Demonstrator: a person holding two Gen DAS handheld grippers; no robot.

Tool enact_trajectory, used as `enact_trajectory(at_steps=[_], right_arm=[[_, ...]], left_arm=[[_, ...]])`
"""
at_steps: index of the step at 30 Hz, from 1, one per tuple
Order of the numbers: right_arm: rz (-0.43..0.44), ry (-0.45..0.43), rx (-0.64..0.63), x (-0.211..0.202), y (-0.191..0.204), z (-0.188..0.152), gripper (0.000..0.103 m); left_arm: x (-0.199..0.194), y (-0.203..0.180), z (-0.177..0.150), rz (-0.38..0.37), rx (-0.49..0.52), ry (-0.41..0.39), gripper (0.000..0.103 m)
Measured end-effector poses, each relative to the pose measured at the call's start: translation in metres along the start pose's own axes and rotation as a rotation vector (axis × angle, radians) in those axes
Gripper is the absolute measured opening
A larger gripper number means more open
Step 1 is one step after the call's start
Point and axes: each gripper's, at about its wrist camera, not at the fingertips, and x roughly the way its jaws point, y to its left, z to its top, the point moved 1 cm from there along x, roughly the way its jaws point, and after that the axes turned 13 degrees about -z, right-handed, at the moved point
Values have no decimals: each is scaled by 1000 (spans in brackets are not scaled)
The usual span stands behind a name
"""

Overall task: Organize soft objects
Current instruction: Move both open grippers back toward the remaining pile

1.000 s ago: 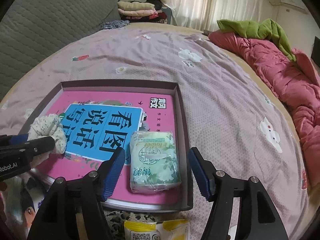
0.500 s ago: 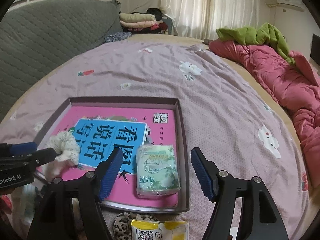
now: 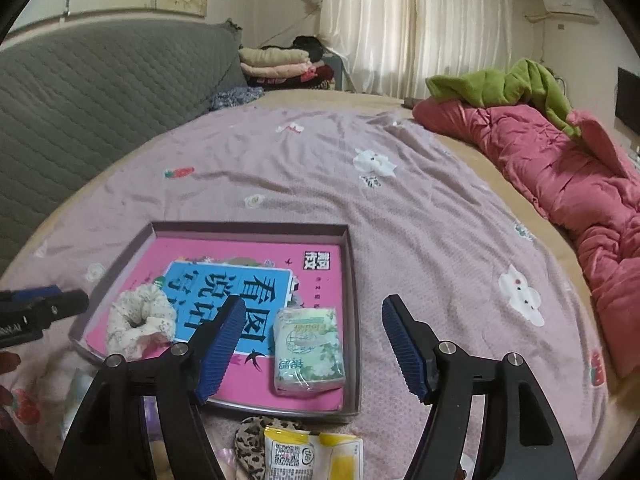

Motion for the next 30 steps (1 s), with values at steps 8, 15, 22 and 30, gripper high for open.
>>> enact_trajectory(at_steps=[8,15,22,30], right_arm=[[19,-24,46,-22,-28,-4,73],[17,-47,61,-47,-41,-14,73],[6,-53,51,-64,-38,-24,73],[-3,-34,35,-75,-35,-41,73]], left_arm=[[-16,-5,-14,-15,23,-24,62],[-29,3,-27,-34,-1,-32,62],[-40,10,-39,-44,-11,-26,62],[-40,11,-57,-51,-19,8,62]])
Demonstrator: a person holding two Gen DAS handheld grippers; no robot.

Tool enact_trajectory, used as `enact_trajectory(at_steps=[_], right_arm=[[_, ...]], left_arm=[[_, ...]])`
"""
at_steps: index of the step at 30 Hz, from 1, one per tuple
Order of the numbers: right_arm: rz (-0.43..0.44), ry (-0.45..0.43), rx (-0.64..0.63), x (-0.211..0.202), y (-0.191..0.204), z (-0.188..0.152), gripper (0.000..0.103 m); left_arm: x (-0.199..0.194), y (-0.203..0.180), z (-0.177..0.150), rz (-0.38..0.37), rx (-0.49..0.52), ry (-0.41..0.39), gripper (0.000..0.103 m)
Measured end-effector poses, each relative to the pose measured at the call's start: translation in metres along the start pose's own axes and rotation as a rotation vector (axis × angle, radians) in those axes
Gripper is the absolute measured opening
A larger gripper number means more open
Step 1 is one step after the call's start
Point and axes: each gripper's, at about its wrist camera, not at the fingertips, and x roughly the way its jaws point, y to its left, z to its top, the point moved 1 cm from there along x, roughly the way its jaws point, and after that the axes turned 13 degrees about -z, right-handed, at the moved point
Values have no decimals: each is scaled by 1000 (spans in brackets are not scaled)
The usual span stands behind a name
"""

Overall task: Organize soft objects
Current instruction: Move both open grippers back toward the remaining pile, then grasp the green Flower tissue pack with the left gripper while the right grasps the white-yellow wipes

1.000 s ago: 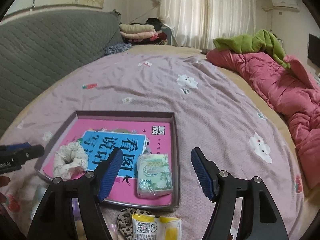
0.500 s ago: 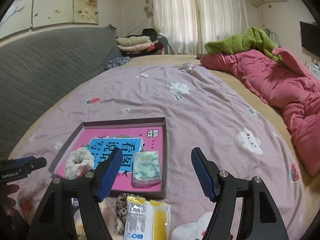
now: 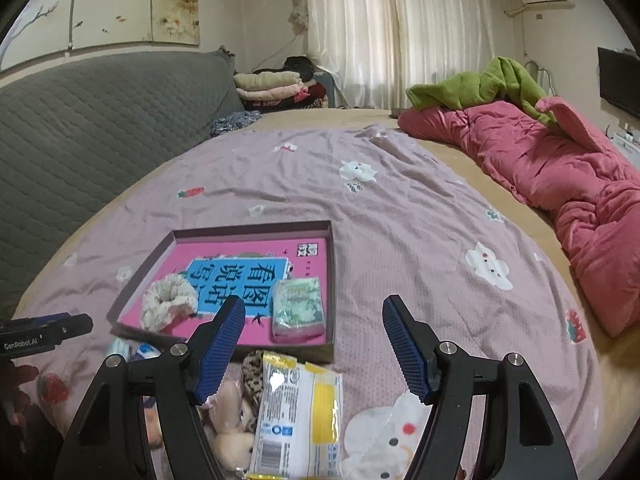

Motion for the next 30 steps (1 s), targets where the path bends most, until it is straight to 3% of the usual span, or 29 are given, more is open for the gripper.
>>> enact_trajectory(at_steps=[14,30], right_arm=[[48,130,-30,-1,12,-49,73],[89,277,-3,44,7,-84,73]], left_arm=[[5,1,-29,-6,-9,60,62],[18,13,-33,-63,-98,102,62]])
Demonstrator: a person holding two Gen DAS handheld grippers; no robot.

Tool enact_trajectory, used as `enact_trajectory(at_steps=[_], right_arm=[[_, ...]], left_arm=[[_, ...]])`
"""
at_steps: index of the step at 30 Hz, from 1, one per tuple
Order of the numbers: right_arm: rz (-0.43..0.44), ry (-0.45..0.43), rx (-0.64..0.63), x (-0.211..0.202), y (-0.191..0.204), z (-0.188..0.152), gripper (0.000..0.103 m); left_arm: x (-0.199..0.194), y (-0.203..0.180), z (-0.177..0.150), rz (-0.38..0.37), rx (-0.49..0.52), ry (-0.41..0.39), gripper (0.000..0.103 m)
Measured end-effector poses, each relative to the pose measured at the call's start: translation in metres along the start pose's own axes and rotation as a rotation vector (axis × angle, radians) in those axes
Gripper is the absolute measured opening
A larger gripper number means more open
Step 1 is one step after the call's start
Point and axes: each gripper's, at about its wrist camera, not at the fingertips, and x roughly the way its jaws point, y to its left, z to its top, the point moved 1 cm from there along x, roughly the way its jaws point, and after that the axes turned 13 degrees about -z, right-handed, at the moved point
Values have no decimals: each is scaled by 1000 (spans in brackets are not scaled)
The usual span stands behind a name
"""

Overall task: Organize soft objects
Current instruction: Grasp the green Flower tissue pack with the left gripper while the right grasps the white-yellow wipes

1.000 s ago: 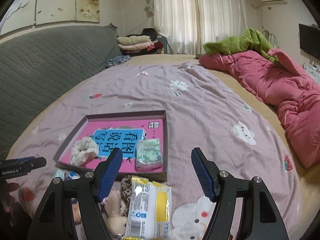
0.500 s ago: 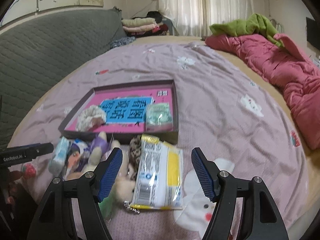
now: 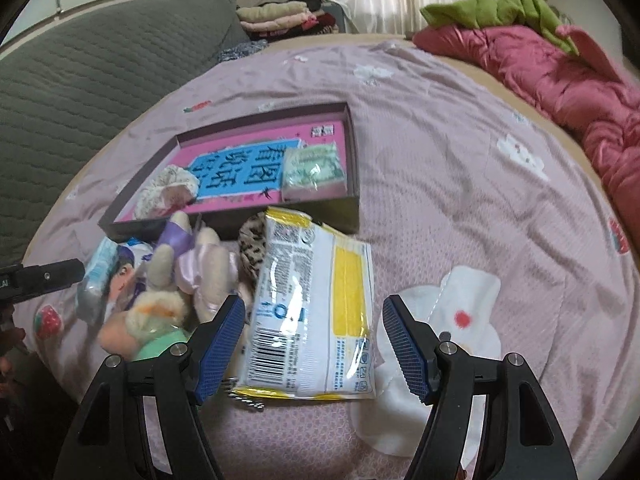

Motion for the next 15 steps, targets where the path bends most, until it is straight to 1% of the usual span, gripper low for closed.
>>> enact_trajectory(at_steps=[5,6,12,15], right_arm=[[61,30,56,12,-10,1,74],[66,34,64,15,-11,1,76],[79,47,61,24,-10,2,77],[73,56,34,29,-5,1,77]], left_arm=[[6,5,4,-10,-21,6,62],[8,6,5,-15,-31,8,62],[21,13,7,-7,-70,25,62],[26,18,6,-14,-103,30,62]])
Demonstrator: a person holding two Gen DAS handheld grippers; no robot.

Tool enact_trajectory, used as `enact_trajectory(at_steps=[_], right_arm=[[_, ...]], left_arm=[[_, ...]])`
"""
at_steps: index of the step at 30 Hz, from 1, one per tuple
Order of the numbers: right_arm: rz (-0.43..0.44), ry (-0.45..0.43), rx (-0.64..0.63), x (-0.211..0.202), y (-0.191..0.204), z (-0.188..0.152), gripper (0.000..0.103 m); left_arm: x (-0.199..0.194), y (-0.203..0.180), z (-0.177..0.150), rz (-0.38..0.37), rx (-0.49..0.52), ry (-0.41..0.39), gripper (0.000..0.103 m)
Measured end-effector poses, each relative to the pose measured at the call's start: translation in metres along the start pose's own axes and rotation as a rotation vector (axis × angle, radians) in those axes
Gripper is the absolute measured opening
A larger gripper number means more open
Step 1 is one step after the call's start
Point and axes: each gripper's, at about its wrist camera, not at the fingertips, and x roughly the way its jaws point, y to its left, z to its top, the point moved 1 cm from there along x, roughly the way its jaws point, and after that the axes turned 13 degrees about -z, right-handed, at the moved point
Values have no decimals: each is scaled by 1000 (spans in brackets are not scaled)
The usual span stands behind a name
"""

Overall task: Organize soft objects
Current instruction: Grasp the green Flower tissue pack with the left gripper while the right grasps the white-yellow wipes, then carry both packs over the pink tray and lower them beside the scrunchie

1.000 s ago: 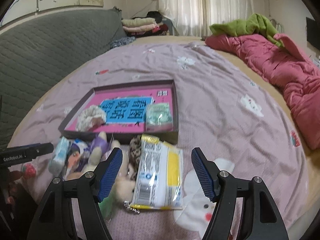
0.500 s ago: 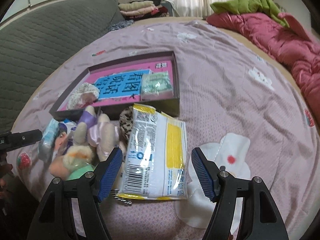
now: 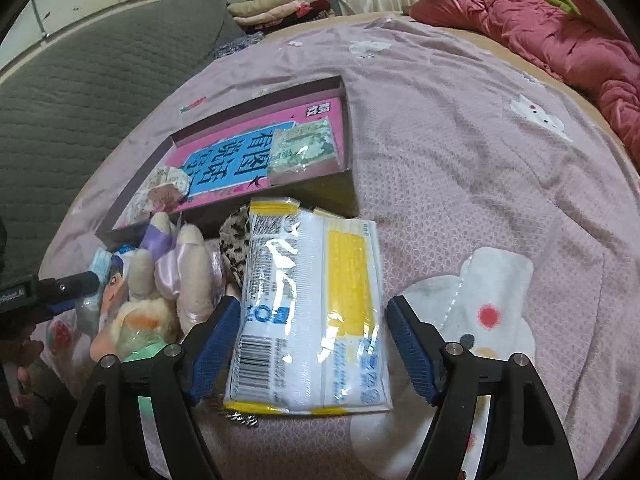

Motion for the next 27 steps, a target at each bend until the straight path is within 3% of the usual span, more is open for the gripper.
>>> enact_trajectory(at_steps=[4,12,14,27], right_arm=[[1,-13,-9,1,2,0,77],[18,-32,-12,-4,1,-1,62],[15,-41,-20,-7,3,-2,61],[-16,-124,-57,-27,9,2,60]], left_arm=[[5,9,2,-26,-45,-4,62],[11,13,12,-49,-83,-23,61],[11,11,12,-54,-74,-26,53],[-2,-3,8,-40,9,-48,51]])
